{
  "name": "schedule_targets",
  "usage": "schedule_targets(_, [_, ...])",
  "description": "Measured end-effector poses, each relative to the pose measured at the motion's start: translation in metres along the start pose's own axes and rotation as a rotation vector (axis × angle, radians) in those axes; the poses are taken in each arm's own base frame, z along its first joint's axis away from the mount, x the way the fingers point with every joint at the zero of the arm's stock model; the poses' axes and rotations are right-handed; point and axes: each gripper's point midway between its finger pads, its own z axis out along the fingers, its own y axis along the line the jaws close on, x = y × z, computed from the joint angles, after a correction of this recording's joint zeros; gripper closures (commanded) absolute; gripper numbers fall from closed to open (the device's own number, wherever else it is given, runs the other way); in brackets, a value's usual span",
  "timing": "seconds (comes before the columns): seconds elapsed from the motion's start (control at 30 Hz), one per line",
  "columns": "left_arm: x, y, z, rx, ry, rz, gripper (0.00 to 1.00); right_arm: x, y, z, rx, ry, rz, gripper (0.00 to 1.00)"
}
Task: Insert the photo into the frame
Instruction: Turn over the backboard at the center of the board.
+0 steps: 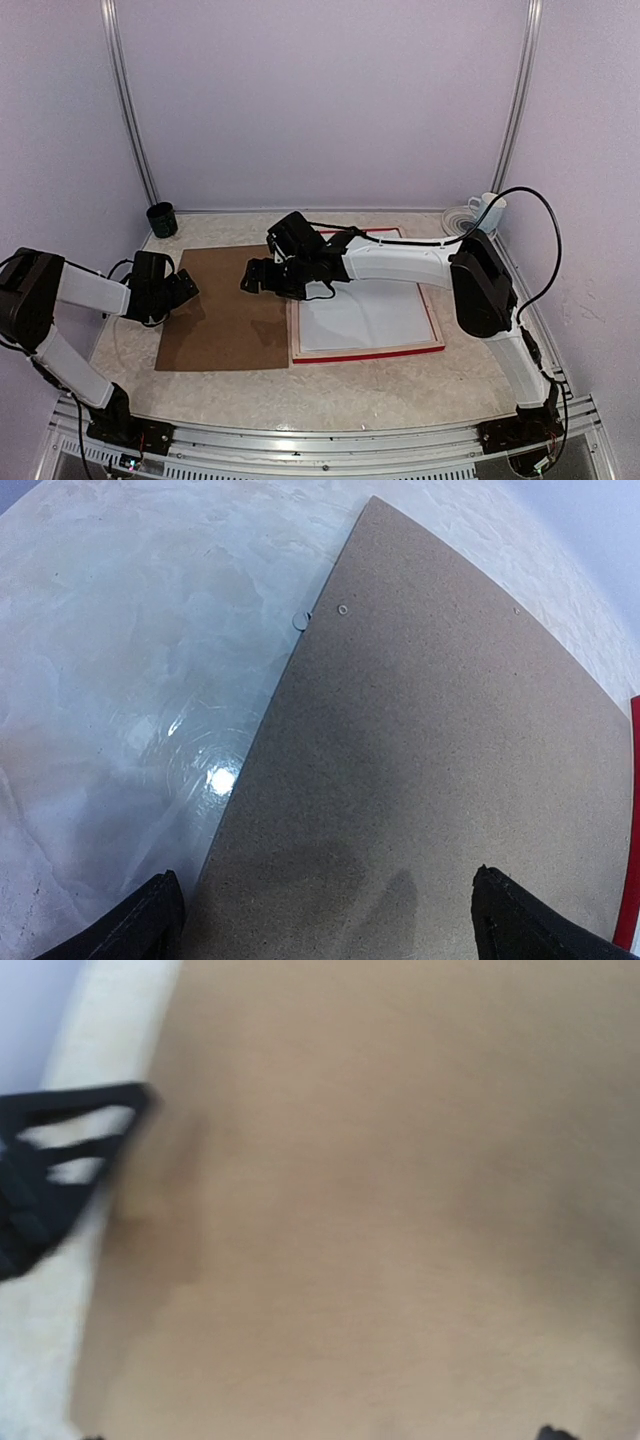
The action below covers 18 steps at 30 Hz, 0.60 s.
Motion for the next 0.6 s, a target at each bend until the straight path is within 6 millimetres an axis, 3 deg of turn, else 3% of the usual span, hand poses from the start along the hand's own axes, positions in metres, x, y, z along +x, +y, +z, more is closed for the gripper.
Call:
schedule_targets(0.23, [0.0, 0.0, -0.001, 0.005, -0.005, -0.006, 0.01, 0.032, -0.041, 0.031, 0.168, 0.075, 0.023, 0.03])
schedule_targets(0.6, [-0.001, 0.002, -0.008, 0.01, -0.019, -0.022, 0.01, 0.028, -0.048, 0.025, 0.294, 0.024, 0.029, 0.01])
